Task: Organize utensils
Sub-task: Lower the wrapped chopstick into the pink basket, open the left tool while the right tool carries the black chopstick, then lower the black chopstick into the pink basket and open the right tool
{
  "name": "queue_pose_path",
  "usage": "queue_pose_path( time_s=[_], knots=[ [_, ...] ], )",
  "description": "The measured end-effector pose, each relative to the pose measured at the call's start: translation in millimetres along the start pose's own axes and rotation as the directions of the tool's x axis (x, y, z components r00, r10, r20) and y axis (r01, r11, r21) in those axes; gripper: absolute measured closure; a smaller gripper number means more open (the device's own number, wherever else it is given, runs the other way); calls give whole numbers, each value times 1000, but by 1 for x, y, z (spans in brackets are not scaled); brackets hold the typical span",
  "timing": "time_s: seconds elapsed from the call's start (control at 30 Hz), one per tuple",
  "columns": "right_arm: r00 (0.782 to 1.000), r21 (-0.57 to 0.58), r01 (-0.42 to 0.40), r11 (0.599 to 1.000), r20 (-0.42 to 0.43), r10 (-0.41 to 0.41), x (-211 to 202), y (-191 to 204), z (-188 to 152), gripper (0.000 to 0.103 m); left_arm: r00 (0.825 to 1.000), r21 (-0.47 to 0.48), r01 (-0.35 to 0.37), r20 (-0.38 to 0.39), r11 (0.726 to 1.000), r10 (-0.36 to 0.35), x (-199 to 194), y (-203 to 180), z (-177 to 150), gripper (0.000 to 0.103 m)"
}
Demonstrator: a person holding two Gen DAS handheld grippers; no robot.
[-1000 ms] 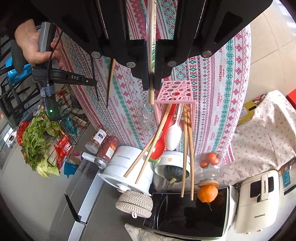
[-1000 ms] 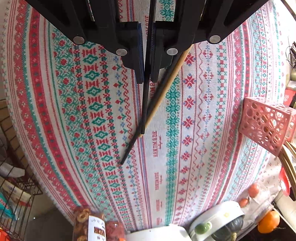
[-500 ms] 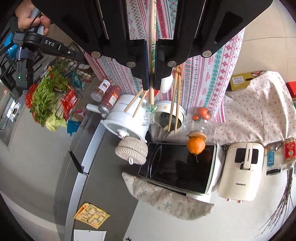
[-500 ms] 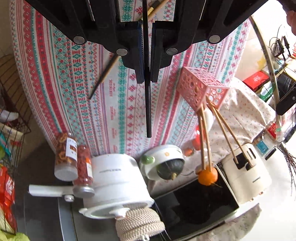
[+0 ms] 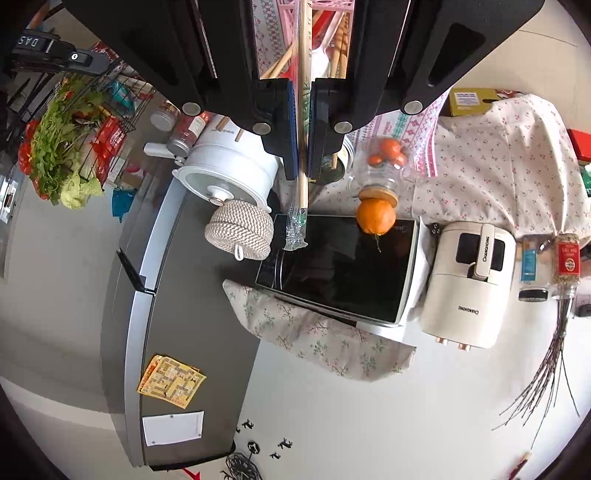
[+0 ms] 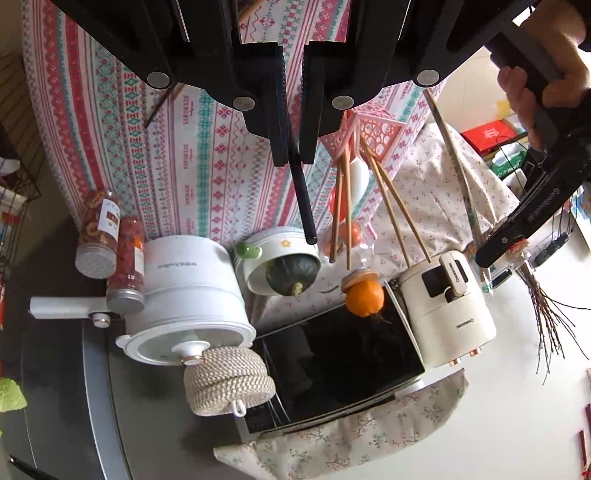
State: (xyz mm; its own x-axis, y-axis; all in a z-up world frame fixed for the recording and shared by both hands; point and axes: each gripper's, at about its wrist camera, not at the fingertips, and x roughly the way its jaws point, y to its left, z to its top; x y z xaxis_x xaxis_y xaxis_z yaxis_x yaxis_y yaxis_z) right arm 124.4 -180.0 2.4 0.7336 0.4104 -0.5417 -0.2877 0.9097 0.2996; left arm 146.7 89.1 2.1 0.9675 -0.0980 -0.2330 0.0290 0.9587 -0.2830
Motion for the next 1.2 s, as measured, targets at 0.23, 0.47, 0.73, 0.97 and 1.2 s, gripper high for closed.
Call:
queue_pose_path(
  time_s=[0.23, 0.47, 0.73, 0.97, 1.2],
  knots=[
    [1000, -11, -15, 1000, 0, 15, -4, 7, 8, 99, 997, 27, -60, 57, 998, 58, 25, -1, -6, 98],
    [1000, -33, -20, 999, 5, 20, -6, 15, 10, 99, 992, 75, -100, 85, 992, 94, 47, -1, -23, 98],
    [999, -44, -30, 999, 28, 31, -5, 26, 17, 99, 995, 96, -96, 33, 991, 93, 62, 4, -45, 98],
    [996, -42, -67, 997, 61, 70, -7, 42, 29, 99, 989, 96, -55, -132, 994, 67, 67, 6, -53, 78],
    [992, -32, -98, 995, 81, 101, -2, 57, 40, 99, 957, 82, -72, -276, 994, 92, 41, 14, -50, 50]
  ],
)
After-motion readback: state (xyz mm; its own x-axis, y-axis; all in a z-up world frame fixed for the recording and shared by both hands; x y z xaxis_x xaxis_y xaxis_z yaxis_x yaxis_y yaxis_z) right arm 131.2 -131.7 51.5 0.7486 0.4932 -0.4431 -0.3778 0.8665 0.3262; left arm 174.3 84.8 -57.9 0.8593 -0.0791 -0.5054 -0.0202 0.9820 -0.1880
